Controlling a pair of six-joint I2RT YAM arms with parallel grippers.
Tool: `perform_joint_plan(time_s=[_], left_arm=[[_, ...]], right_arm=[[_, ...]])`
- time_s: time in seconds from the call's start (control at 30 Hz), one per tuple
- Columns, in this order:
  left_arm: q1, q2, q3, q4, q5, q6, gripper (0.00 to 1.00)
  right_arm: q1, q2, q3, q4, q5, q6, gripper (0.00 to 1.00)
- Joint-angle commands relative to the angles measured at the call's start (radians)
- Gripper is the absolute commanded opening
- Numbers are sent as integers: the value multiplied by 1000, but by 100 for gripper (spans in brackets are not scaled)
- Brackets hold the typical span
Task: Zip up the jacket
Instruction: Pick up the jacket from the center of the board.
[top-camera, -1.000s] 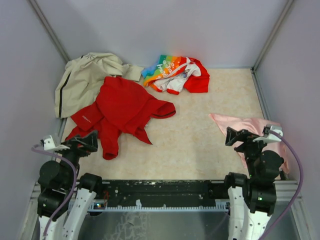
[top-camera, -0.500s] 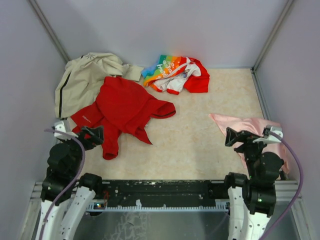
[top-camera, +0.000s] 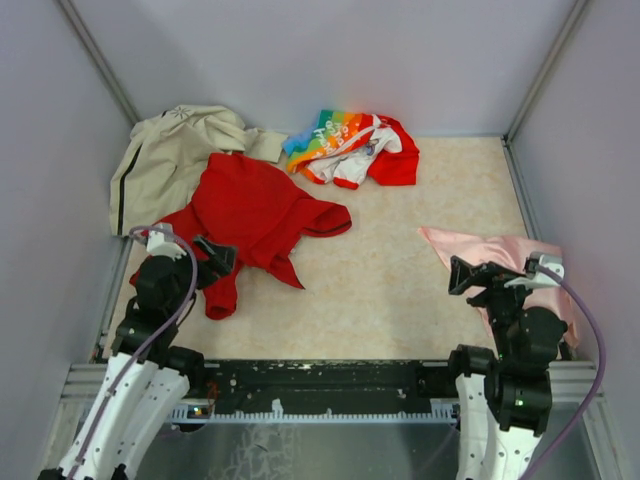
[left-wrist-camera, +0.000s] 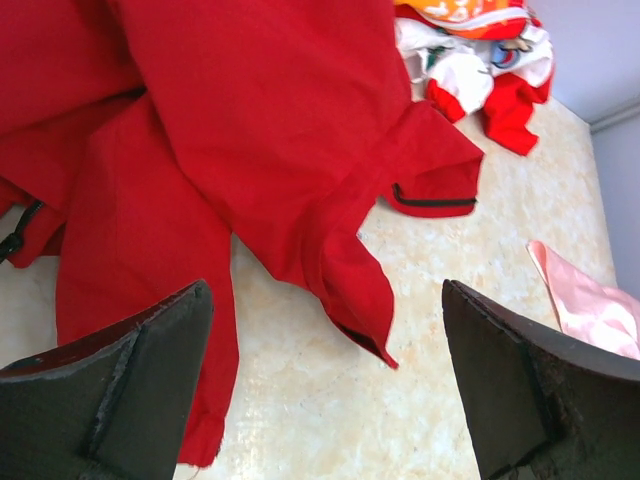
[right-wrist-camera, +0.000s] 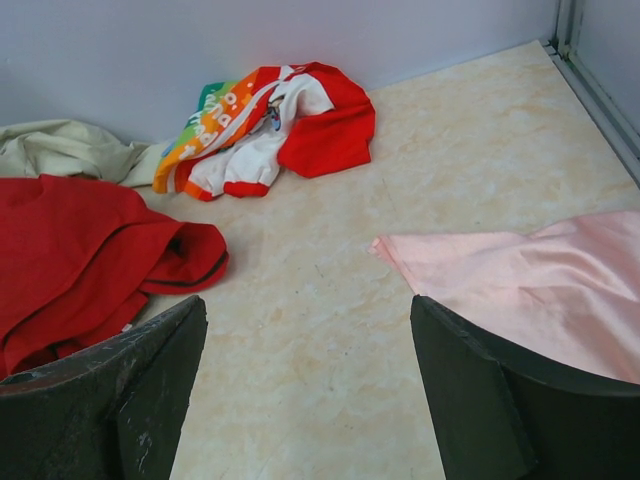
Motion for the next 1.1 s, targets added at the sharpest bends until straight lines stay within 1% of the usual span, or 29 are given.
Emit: perform_joint_plan(time_s=[0.0,0.2,0.37,0.53,0.67,0.7,0.73,0.87,1.03,1.07], left_arm=[[-4,136,-19,146,-95,-39,100],[-5,397,-16,308,-76,-10,100],[-6,594,24,364,-61,38,100],[-8,698,-1,430,-48,55,99],[-11,749,-25,482,-5,73,91],[-13,753,-31,495,4,75,86],[-14,754,-38,509,14,79,80],[-17,734,-58,551,55,83,50],[-25,707,-62,570,109,90,22],[-27,702,-60,570,125,93,15]], right_arm=[[12,-19,-2,42,-16,-18,83],[13,-20,-4,44,-21,-20,83],[20,-18,-5,45,-23,-21,83],[20,-21,-7,48,-24,-21,83],[21,-19,-9,50,-27,-21,83],[21,-19,-9,50,-30,-21,83],[21,-19,-9,51,-32,-22,83],[22,-16,-10,51,-45,-25,83],[22,-14,-10,53,-53,-27,83],[23,-14,-10,53,-55,-27,83]])
